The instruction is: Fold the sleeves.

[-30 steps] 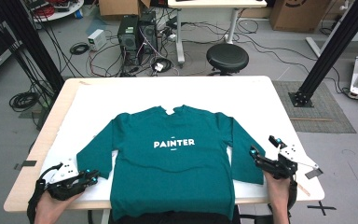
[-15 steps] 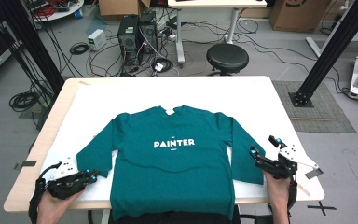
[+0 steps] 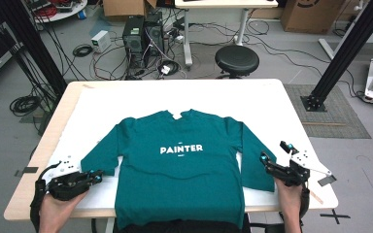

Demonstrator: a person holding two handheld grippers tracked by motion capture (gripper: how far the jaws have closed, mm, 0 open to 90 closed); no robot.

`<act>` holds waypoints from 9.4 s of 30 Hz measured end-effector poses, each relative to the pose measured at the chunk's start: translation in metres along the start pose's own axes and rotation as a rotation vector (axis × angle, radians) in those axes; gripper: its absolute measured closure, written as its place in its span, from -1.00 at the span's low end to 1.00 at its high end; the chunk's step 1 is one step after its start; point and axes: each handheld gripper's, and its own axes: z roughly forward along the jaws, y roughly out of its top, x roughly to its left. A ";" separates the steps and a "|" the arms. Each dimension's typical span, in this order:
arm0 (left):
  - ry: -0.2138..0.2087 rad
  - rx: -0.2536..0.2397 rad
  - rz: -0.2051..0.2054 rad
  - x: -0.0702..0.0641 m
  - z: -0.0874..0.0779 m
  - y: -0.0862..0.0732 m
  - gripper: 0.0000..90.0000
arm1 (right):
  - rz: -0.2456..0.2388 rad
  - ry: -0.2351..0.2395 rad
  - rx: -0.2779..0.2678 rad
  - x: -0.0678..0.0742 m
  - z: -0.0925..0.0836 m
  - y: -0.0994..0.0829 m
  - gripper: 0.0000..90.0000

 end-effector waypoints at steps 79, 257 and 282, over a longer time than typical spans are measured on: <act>-0.291 0.068 0.138 -0.170 0.201 0.126 0.90 | -0.008 0.006 0.006 -0.001 0.002 0.001 -0.57; 0.209 -0.273 -0.060 0.047 0.024 -0.016 -0.25 | -0.098 0.505 0.366 0.026 -0.007 0.030 0.95; 0.197 -0.280 -0.053 0.047 0.023 -0.016 -0.26 | -0.114 0.574 0.326 0.137 0.057 0.079 0.95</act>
